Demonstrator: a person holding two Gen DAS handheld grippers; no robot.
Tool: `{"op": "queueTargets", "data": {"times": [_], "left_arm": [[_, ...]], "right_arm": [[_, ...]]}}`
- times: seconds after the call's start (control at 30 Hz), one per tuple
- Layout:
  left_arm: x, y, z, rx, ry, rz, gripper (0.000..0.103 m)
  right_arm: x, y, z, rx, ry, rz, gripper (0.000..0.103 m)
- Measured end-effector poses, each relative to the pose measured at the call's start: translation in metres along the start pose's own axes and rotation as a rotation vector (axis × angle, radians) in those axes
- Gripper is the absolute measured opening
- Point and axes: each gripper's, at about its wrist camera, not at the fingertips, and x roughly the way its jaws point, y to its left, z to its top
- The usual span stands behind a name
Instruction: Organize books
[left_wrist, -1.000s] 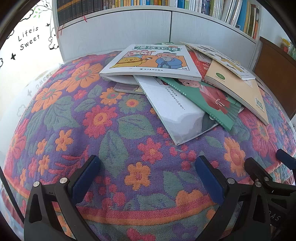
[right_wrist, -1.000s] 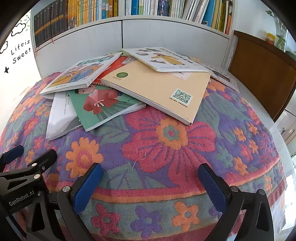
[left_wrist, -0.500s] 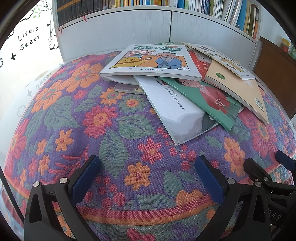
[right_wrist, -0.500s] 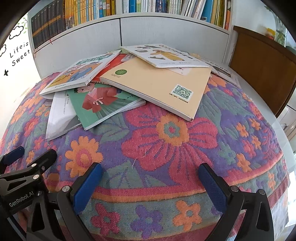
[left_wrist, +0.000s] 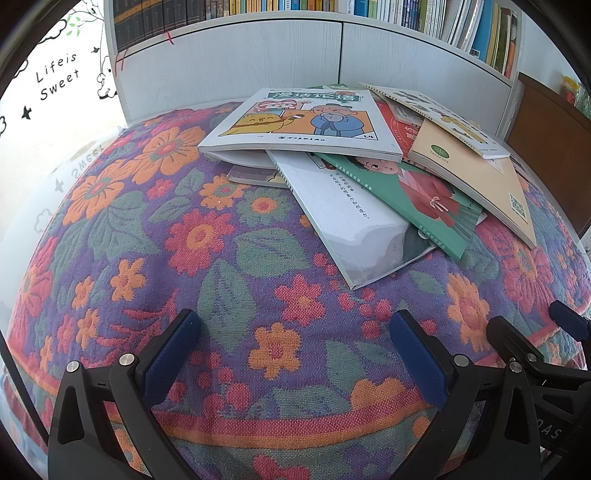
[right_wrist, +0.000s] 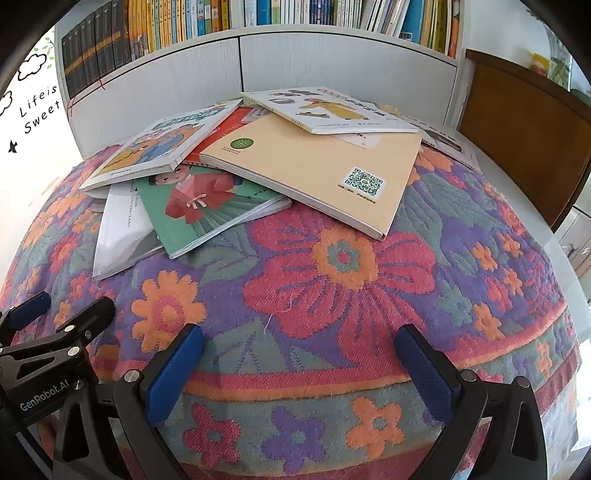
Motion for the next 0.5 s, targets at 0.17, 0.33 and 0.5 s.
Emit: {"op": "queueTargets", "data": {"times": [0.17,0.33,0.5], "left_arm": [[0.0000,0.0000,0.0000,0.000,0.000,0.000,0.103],[0.0000,0.0000,0.0000,0.000,0.000,0.000,0.103],[0.0000,0.0000,0.0000,0.000,0.000,0.000,0.103]], "right_arm": [[0.0000,-0.0001,-0.0002,-0.002,0.000,0.000,0.103],[-0.0009,0.0009,-0.0014,-0.006,0.001,-0.002,0.103],[-0.0011,0.0009,-0.0013,-0.007,0.001,-0.001,0.103]]}}
